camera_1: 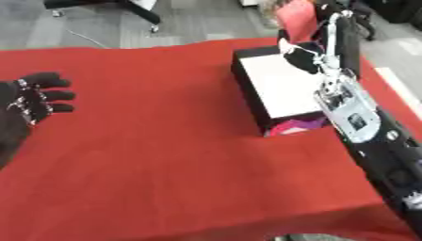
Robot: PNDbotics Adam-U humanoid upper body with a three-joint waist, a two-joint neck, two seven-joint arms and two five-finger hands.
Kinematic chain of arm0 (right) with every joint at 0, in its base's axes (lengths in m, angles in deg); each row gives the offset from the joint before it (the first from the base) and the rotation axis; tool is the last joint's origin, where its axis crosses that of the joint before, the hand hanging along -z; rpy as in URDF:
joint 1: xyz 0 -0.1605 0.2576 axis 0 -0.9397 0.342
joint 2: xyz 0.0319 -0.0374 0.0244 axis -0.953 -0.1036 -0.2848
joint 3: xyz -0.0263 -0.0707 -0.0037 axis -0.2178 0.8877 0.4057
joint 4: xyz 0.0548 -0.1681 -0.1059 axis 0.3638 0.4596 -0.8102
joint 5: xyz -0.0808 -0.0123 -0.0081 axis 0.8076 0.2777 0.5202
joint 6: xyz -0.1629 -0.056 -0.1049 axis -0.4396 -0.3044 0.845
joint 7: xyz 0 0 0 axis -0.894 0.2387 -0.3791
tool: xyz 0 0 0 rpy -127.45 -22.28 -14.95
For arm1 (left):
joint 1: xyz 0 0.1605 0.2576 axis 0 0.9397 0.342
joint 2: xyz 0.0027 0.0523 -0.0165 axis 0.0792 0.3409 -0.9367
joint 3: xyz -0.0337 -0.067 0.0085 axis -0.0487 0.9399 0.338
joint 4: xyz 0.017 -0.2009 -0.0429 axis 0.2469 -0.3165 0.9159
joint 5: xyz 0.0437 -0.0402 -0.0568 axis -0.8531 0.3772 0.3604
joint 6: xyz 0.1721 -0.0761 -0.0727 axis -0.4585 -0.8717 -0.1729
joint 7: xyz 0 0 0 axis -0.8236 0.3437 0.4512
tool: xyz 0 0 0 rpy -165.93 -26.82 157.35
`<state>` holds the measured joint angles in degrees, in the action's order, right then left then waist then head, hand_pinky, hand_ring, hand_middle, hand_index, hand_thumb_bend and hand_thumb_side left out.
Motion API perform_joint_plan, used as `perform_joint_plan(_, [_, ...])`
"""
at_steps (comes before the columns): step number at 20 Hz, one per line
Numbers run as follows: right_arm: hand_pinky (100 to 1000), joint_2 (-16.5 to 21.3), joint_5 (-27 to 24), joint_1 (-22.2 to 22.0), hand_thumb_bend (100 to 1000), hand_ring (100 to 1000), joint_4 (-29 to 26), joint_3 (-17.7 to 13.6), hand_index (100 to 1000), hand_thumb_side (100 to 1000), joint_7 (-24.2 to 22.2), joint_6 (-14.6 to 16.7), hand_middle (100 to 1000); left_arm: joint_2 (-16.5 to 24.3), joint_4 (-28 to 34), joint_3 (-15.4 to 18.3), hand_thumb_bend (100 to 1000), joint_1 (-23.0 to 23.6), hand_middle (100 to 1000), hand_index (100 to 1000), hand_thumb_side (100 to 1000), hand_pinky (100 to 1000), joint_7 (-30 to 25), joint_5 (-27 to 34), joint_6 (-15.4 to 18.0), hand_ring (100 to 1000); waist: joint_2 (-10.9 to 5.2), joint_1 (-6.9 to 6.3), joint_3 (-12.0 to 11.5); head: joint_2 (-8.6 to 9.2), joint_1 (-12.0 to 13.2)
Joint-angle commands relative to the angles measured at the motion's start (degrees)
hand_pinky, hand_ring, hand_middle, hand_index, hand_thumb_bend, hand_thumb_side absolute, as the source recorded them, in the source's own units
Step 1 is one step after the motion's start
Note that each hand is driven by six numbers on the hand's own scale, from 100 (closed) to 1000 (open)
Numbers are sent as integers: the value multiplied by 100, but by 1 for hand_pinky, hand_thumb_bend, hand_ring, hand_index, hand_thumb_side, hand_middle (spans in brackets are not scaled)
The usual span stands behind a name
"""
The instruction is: Pick up the objects with one hand, pass them to the other hand, and then place them into the box on the other side of the table.
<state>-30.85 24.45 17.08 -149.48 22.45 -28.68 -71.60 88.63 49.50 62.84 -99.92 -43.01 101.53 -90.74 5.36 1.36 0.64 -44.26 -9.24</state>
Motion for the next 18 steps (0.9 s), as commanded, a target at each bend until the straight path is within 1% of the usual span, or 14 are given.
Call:
perform_joint_plan(1, [462,234,-208,352,458,467,829,-58,624,218,-79,133,433,-55,241,106,524,9,777,863,770,789,-6,-59,76,784,-61,-15,-38,14,-158])
perform_joint_plan(2, [472,223,-207,457,529,481,1087,-47,654,242,-171,180,449,-77,262,119,523,34,777,863,770,789,-11,-67,84,784,-59,-20,-57,14,-194])
perform_joint_plan(3, [485,206,-187,544,576,502,1313,-39,692,281,-281,236,474,-91,278,130,521,53,777,863,771,789,-16,-74,91,785,-56,-24,-72,14,-219])
perform_joint_plan(7, [554,115,25,766,666,593,2034,-56,785,334,-881,399,573,-124,317,172,515,81,778,864,767,790,-18,-108,111,785,-51,-38,-108,14,-288])
perform_joint_plan(9, [596,60,131,784,723,645,2279,-94,825,362,-1134,425,627,-133,329,187,512,82,778,864,768,790,-17,-123,117,786,-47,-42,-116,14,-306])
perform_joint_plan(10, [604,38,179,781,749,654,2367,-120,833,379,-1221,432,641,-135,331,193,511,84,778,864,769,790,-18,-135,118,786,-46,-44,-118,14,-309])
perform_joint_plan(11, [621,23,211,773,792,674,2424,-150,846,421,-1270,447,666,-137,333,196,510,87,779,864,770,790,-19,-146,117,786,-45,-44,-119,14,-310])
perform_joint_plan(13, [635,14,229,727,823,695,2443,-217,856,472,-1188,481,693,-138,332,205,506,95,779,864,771,790,-21,-172,114,787,-44,-45,-116,14,-292])
perform_joint_plan(15, [639,36,208,666,822,700,2317,-243,856,511,-981,514,703,-133,334,219,503,97,779,864,770,790,-16,-202,114,787,-44,-43,-113,14,-278])
perform_joint_plan(17, [636,83,189,588,803,697,1965,-251,852,535,-654,547,703,-116,338,249,498,95,778,863,770,790,10,-244,114,786,-45,-42,-102,14,-236])
perform_joint_plan(18, [634,110,190,540,771,693,1710,-242,848,538,-493,562,699,-95,339,269,492,89,778,863,770,789,31,-275,111,786,-46,-41,-95,14,-197])
